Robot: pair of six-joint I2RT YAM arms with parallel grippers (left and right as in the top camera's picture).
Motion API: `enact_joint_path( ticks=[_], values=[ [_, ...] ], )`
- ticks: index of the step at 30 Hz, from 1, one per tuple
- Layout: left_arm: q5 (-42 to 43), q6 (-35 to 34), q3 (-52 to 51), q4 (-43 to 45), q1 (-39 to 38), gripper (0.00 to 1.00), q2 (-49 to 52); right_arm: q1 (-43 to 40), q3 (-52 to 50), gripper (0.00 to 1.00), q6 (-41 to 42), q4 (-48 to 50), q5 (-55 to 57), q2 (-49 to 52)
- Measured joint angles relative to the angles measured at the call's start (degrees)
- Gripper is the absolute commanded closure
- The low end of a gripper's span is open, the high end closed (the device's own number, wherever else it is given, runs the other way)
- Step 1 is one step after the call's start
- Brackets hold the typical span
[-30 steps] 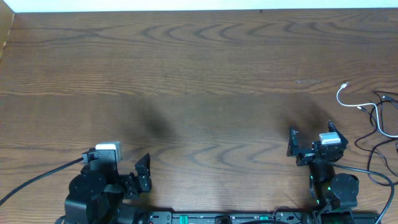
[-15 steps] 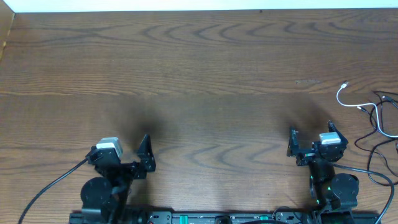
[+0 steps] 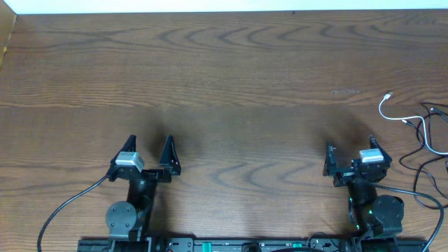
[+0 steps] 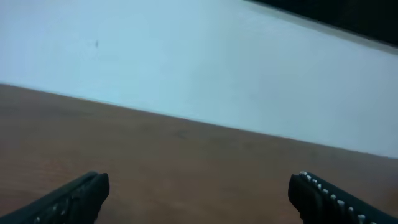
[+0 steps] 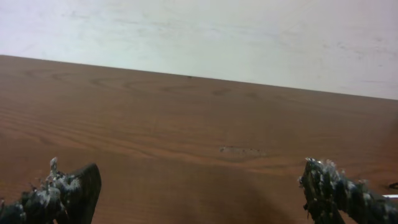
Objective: Untangle cables
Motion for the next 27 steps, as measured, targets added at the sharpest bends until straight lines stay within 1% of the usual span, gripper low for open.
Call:
enact_joint_path(
  ticks=[2, 5, 8, 10, 12, 17, 27],
  values=[
    [0.0, 0.5, -1.14, 0.55, 0.0, 0.03, 0.0, 0.0, 0.0, 0.01, 0.0, -0.02, 0.0, 0.0],
    [0.2, 3.74, -1.31, 0.59, 0.0, 0.04, 0.0, 0.0, 0.0, 0.01, 0.0, -0.02, 0.0, 0.0],
    [2.71, 8.46, -1.29, -3.26, 0.0, 0.04, -0.02, 0.0, 0.0, 0.01, 0.0, -0.02, 0.0, 0.0],
    [4.52, 10.43, -1.29, -6.95, 0.0, 0.04, 0.0, 0.0, 0.0, 0.01, 0.0, 0.0, 0.0, 0.0],
    [5.66, 11.82, -1.03, -7.85, 0.0, 0.04, 0.04, 0.0, 0.0, 0.01, -0.02, -0.02, 0.0, 0.0],
    [6.91, 13.31, -0.96, -7.82, 0.0, 0.04, 0.04, 0.0, 0.0, 0.01, -0.13, -0.02, 0.0, 0.0],
    [7.19, 13.55, -0.92, -7.82, 0.0, 0.03, 0.04, 0.0, 0.0, 0.01, -0.13, -0.02, 0.0, 0.0]
  ],
)
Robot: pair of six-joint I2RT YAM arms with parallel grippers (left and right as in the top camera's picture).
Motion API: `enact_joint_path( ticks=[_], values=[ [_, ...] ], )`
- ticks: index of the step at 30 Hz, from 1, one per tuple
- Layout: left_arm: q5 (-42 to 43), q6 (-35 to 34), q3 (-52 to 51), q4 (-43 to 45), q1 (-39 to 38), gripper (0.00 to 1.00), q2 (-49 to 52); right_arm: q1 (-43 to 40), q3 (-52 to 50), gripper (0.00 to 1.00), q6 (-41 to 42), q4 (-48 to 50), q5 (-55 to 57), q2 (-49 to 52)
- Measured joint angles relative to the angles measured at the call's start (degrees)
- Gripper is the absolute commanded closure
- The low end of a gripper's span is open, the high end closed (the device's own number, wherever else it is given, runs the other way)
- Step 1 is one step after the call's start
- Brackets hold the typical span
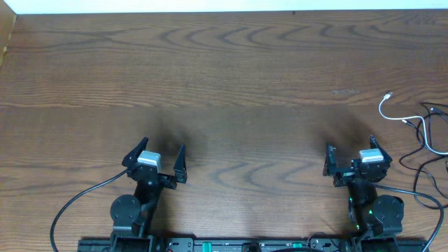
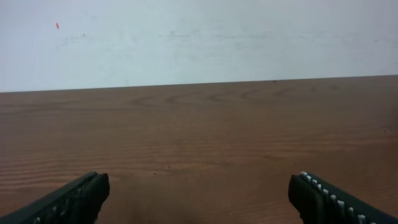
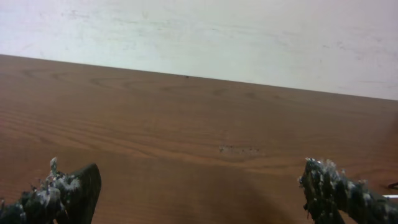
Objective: Untangle cables
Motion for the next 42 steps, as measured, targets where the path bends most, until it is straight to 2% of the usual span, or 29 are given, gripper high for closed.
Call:
enact_joint_path(
  ticks=[42],
  values=[
    [0.07, 0.02, 0.02, -0.02, -1.2, 0.04, 0.0, 0.0, 0.0, 0.01, 0.0, 0.0, 0.0, 0.0]
  ],
)
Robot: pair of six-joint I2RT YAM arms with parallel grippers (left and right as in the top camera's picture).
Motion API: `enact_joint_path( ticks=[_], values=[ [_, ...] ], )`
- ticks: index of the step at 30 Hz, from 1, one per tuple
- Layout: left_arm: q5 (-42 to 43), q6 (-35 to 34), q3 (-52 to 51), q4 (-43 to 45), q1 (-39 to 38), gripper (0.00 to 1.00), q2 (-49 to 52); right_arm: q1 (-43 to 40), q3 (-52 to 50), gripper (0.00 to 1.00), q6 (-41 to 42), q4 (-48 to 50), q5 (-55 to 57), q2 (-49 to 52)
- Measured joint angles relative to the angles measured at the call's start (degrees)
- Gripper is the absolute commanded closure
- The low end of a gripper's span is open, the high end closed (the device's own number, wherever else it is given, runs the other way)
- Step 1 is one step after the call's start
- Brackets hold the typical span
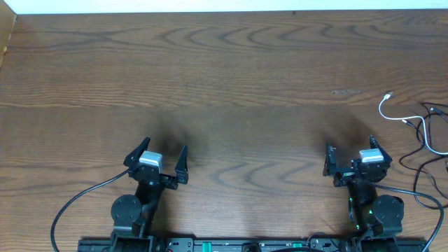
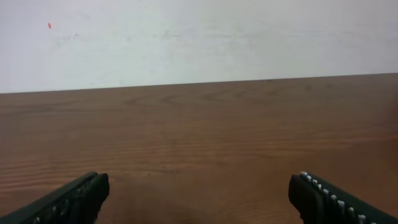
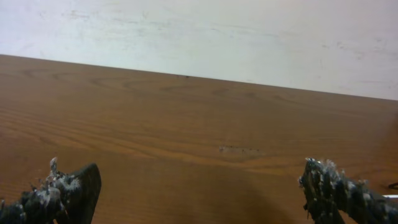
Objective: Untangle cables
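Note:
A tangle of cables lies at the table's right edge: a white cable (image 1: 402, 119) with a small plug end, crossed by black cables (image 1: 428, 150) that run off frame. My right gripper (image 1: 348, 148) stands open near the front edge, left of the tangle, with nothing between its fingers. Its fingertips (image 3: 333, 186) carry whitish fuzz. My left gripper (image 1: 160, 150) is open and empty at the front left, far from the cables. In the wrist views only bare wood and a white wall show; the left gripper (image 2: 199, 186) and the right gripper (image 3: 199, 183) hold nothing.
The wooden table (image 1: 224, 77) stretches wide behind both arms, ending at a white wall. A pale scuff mark (image 1: 345, 92) sits on the wood ahead of the right arm. The arms' own black supply cables trail off the front edge.
My left gripper has shifted very slightly; its view is nearly the same. The right arm and the cables have not moved.
At first my left gripper stood farther left and angled so that its camera looked up the wall at a slant. Then it was farther right, facing squarely across the table, and it stays there now. The right gripper and cables stayed still throughout.

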Motion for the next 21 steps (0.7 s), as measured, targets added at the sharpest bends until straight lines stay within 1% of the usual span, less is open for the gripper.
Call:
enact_joint_path(
  ticks=[21],
  values=[
    [-5.14, 0.0, 0.17, -0.92, 0.0, 0.04, 0.0, 0.0, 0.0, 0.01, 0.0, 0.0, 0.0, 0.0]
  ],
)
